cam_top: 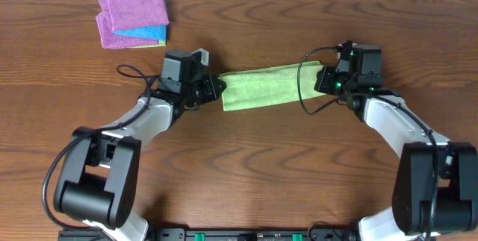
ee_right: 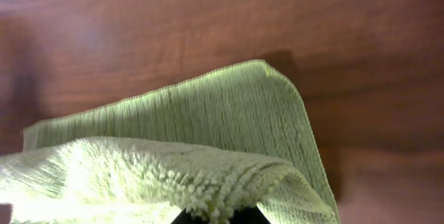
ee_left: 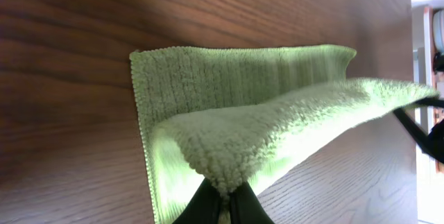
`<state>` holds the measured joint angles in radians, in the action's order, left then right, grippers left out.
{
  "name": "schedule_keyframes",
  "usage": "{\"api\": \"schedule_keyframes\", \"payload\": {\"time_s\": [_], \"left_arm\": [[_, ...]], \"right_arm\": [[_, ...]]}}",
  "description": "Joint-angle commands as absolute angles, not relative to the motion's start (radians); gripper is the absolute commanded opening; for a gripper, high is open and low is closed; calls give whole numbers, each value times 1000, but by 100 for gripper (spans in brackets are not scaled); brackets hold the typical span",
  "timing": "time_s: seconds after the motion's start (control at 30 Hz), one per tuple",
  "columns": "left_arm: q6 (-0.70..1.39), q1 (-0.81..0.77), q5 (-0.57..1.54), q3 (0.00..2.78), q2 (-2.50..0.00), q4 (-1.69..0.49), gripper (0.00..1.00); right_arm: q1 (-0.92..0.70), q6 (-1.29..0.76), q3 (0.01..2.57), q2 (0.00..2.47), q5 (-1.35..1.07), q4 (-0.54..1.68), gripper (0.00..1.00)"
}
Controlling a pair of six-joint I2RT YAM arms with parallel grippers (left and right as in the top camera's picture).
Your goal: Fold the cloth
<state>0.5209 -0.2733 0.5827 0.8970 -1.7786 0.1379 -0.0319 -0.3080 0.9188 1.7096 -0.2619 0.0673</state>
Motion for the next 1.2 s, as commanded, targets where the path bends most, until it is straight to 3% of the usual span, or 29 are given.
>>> {"api": "schedule_keyframes", "payload": {"time_s": [0.0, 0.7, 0.77, 0.97, 1.13, 1.17], "left_arm": [[541, -290, 554, 908, -1814, 159, 6], [565, -296, 459, 908, -1892, 253, 6], [565, -296, 456, 908, -1892, 253, 6], [565, -296, 456, 908, -1892, 252, 6], [565, -296, 469, 908, -1892, 253, 8], [565, -296, 477, 908, -1891, 253, 14]], "right_arm": [[-26, -321, 916, 1737, -215, 31, 1], [-29, -322, 916, 1916, -212, -227, 1], [-30, -321, 916, 1920, -211, -241, 5], [-33, -335, 916, 1921, -205, -282, 35], [-33, -371, 925, 1921, -206, -304, 40], [-33, -371, 929, 1921, -206, -303, 40]]}}
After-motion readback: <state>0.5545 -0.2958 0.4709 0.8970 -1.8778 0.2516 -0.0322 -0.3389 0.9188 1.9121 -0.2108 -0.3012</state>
